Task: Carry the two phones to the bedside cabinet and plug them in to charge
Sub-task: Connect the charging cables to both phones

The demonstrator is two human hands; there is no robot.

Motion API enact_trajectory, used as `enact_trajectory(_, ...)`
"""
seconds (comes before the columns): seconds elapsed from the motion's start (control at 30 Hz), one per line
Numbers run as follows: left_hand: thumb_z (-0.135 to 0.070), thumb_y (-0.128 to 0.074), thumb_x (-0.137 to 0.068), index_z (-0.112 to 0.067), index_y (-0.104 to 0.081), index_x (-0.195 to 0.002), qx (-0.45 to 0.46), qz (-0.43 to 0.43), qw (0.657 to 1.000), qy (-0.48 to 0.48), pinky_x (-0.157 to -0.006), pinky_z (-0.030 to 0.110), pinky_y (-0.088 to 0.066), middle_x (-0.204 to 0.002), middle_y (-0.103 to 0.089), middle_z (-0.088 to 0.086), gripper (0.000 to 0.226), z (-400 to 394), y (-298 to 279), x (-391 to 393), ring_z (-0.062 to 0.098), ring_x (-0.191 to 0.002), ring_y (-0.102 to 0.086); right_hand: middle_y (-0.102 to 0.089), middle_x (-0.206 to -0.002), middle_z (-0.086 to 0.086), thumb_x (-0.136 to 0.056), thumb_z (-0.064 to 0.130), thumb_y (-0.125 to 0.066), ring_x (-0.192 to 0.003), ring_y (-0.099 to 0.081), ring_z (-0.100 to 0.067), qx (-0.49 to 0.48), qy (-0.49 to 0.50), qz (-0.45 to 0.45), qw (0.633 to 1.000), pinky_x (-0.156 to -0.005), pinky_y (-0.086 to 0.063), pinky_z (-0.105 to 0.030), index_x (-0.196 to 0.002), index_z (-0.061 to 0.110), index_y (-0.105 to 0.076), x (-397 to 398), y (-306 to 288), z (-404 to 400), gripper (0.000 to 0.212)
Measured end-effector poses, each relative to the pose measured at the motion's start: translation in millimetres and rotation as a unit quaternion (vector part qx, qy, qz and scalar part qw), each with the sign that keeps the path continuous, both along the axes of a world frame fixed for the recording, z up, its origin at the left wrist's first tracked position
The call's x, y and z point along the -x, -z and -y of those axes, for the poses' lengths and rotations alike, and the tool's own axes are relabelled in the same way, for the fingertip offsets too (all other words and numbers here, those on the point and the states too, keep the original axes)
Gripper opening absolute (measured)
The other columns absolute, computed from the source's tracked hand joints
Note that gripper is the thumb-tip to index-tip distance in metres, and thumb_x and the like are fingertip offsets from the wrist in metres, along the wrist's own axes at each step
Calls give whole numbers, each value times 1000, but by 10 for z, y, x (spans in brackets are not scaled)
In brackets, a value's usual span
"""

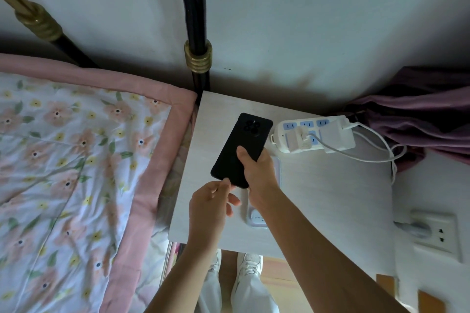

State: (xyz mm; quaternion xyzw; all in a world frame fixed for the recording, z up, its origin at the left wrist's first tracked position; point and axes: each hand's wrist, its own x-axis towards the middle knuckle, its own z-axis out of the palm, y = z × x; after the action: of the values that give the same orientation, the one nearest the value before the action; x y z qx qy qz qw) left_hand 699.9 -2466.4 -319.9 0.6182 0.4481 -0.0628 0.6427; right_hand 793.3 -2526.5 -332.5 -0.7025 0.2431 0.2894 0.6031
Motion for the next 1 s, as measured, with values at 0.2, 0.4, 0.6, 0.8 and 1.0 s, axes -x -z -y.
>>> enact_trajectory(0.2,-36,-65,-86,-25,-59,-102,69,-8,998,11,-70,28,-53,-98,-67,-2,20,-163,280,-38,12,-87,-66,-64,-106,-4,-92,24,-59,-101,-63,-24,29,-84,-21,996,-85,-54,-38,-113,20,-51,72,43,133,24)
enact_trajectory(0.4,-36,-56,-70,-13,-69,-96,-75,13,994,75,-70,18,-45,-79,-67,-4,36,-251,491,-141,11,-79,-62,-67,-109,-14,-88,16,-61,-101,-66,-29,66,-190,-10,980,-90,-55,-44,-116,9,-58,13,15,283,29)
enact_trajectory(0.6,-15,-66,-84,-8,-69,-106,-155,16,987,25,-78,28,-48,-92,-73,6,24,-215,495,-248,17,-85,-67,-73,-79,-14,-83,0,-64,-68,-70,-21,73,-68,47,994,-67,-57,-30,-92,8,-69,-80,-192,882,13)
enact_trajectory(0.8,-14,-68,-77,-16,-64,-104,-278,26,957,83,-78,31,-48,-101,-68,6,28,14,482,-282,27,-98,-61,-69,-74,-13,-84,-2,-63,-56,-66,-13,98,114,62,987,-58,-53,-23,-90,5,-67,-245,-288,1692,9)
enact_trajectory(1.0,1,-69,-73,-9,-62,-109,-342,105,922,148,-100,13,-25,-115,-63,8,38,710,291,-366,25,-113,-53,-69,-69,-7,-85,0,-63,-53,-66,-8,95,158,77,980,-57,-54,-21,-83,8,-66,-379,-284,2061,9)
